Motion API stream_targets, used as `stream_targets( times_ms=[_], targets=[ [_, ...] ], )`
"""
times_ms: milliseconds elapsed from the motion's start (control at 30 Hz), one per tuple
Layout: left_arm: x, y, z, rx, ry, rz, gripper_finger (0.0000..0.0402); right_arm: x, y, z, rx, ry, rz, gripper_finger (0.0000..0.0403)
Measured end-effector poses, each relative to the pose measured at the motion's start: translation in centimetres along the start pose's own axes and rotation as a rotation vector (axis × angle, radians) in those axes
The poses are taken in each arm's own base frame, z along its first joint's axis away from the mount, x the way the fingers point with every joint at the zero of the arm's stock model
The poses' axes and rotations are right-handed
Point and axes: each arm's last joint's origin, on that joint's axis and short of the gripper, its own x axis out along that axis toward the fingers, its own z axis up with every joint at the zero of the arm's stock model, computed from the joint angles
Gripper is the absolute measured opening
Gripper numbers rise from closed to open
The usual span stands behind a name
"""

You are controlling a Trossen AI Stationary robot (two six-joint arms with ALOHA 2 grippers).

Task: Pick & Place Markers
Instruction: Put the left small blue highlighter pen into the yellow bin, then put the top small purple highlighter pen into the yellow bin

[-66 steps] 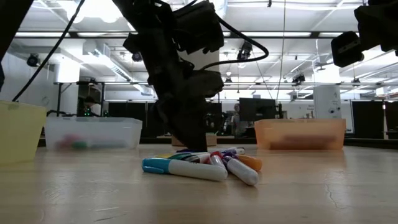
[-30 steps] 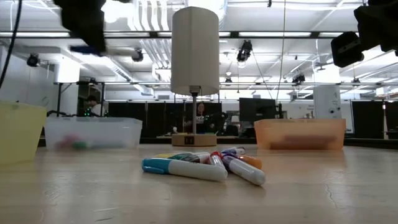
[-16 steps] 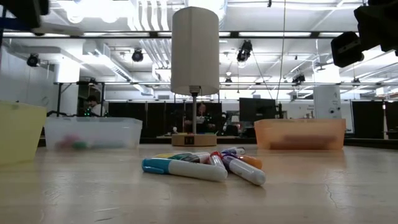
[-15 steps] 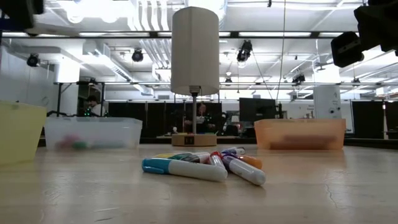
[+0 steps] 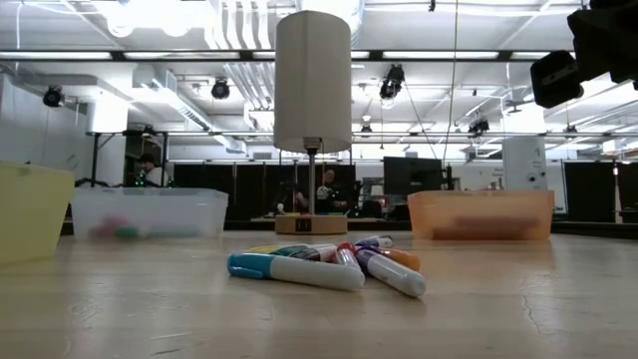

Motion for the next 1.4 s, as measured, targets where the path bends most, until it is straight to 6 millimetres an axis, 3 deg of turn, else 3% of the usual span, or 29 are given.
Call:
stream_targets(
  times_ms=[333,667,967,1100,1233,1400],
  targets=[
    [5.1,1.4,-1.5,-0.087,0.064,-0.035,0.0052,0.0,0.0,0.0,0.0,0.0,0.0,0.0009],
    [6.5,2.8,-0.9,-0.266,-0.014,0.033,0.0062,0.0,0.0,0.0,0.0,0.0,0.0,0.0009],
    [6.0,2.8,0.2,-0.248,0.011,0.078,0.0108,0.0,0.0,0.0,0.0,0.0,0.0,0.0009],
    [4.4,2.4,1.4,-0.24,0.043,0.069,0.0112,0.0,0.0,0.0,0.0,0.0,0.0,0.0009],
    [2.3,1.8,3.7,-0.223,-0.015,-0.005,0.0112,0.0,0.0,0.0,0.0,0.0,0.0,0.0009],
    [0.7,1.7,8.7,-0.226,-0.166,-0.058,0.0112,0.0,0.0,0.0,0.0,0.0,0.0,0.0009]
  ],
)
